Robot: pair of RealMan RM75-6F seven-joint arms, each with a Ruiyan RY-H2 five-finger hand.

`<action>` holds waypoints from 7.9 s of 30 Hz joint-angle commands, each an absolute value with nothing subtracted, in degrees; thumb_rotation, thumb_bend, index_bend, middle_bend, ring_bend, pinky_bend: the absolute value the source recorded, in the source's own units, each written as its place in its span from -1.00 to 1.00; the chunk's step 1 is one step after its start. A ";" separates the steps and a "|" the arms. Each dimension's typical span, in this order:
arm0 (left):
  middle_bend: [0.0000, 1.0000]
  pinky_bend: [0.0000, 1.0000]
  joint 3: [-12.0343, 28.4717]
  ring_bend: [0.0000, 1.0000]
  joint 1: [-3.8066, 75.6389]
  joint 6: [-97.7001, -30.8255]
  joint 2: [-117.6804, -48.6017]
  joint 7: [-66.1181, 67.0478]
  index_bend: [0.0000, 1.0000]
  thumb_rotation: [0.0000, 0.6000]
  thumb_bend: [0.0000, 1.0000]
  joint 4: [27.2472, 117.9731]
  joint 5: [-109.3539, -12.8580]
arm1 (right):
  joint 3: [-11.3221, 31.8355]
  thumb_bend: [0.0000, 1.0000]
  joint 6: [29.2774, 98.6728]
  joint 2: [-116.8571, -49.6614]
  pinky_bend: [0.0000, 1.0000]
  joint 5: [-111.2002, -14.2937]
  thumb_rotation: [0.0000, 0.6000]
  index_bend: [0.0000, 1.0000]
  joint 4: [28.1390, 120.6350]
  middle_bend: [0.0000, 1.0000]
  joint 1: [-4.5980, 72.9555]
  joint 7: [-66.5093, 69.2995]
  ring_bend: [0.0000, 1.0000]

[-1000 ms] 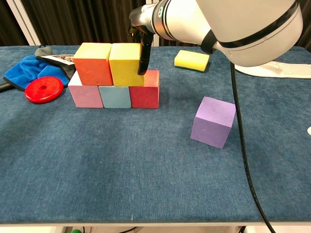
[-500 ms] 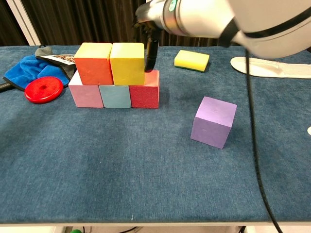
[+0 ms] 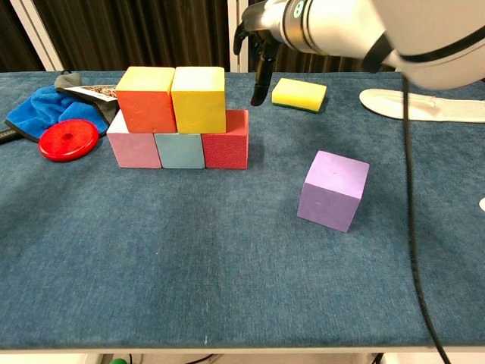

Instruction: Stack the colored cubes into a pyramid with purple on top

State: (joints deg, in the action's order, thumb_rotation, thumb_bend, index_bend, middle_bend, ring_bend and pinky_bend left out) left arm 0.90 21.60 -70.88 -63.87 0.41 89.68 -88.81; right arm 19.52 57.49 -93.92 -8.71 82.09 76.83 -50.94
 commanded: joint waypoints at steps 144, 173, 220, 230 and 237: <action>-0.94 -0.64 -0.20 -0.81 18.64 -70.99 -64.40 7.70 -0.75 0.73 -0.65 93.11 -85.96 | 19.36 -0.65 43.55 -70.97 -1.00 -41.99 1.00 0.21 96.64 -0.03 73.04 -36.82 -0.56; -0.94 -0.64 -0.56 -0.81 17.65 -71.09 -66.37 3.57 -0.75 0.72 -0.65 89.30 -85.97 | 10.90 -0.71 47.28 -83.87 -1.00 -4.43 1.00 -0.11 85.01 -0.23 100.95 -61.03 -0.70; -0.94 -0.64 -0.28 -0.81 17.58 -70.34 -65.73 1.29 -0.75 0.65 -0.65 89.35 -85.47 | 9.03 -0.84 35.91 -82.71 -1.00 -38.32 1.00 -0.12 78.16 -0.22 91.44 -34.59 -0.94; -0.94 -0.64 -0.22 -0.81 17.52 -70.94 -65.73 1.10 -0.75 0.67 -0.65 89.50 -86.11 | 9.40 -0.84 45.21 -80.95 -1.00 -24.54 1.00 -0.10 85.41 -0.15 92.34 -39.35 -0.84; -0.94 -0.64 -0.25 -0.81 17.36 -71.48 -65.73 1.35 -0.75 0.66 -0.65 89.95 -86.54 | 10.98 -0.84 52.83 -81.97 -1.00 -8.35 1.00 -0.10 89.49 -0.14 96.32 -46.55 -0.78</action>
